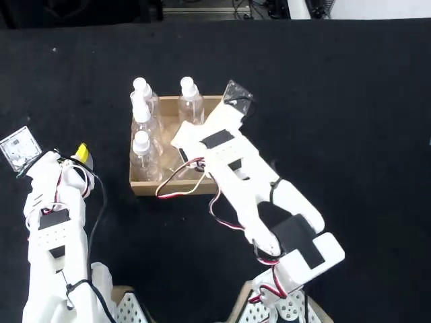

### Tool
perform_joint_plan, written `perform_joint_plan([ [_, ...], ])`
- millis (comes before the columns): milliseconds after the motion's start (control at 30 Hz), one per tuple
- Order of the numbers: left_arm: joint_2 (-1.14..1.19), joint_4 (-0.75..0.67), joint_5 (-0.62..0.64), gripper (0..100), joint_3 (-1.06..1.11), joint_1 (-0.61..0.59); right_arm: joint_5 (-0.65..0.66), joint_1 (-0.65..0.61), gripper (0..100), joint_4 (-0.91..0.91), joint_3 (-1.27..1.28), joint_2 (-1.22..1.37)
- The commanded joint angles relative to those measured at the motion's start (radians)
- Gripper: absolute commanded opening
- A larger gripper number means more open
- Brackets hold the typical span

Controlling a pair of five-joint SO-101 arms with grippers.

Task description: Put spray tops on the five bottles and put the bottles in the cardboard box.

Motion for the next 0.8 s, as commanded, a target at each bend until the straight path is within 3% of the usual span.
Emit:
perform_joint_plan([
  [0, -0.009, -0.021, -0.005, 20, -0.005, 0.012, -0.006, 0.018, 27.9, 0.003, -0.062, -0.012],
  [633, -0.011, -0.021, -0.005, 20, -0.005, 0.007, -0.008, 0.017, 27.9, 0.006, -0.134, 0.061],
  [767, -0.011, -0.021, -0.005, 20, -0.005, 0.007, -0.008, 0.017, 27.9, 0.080, -0.174, 0.084],
])
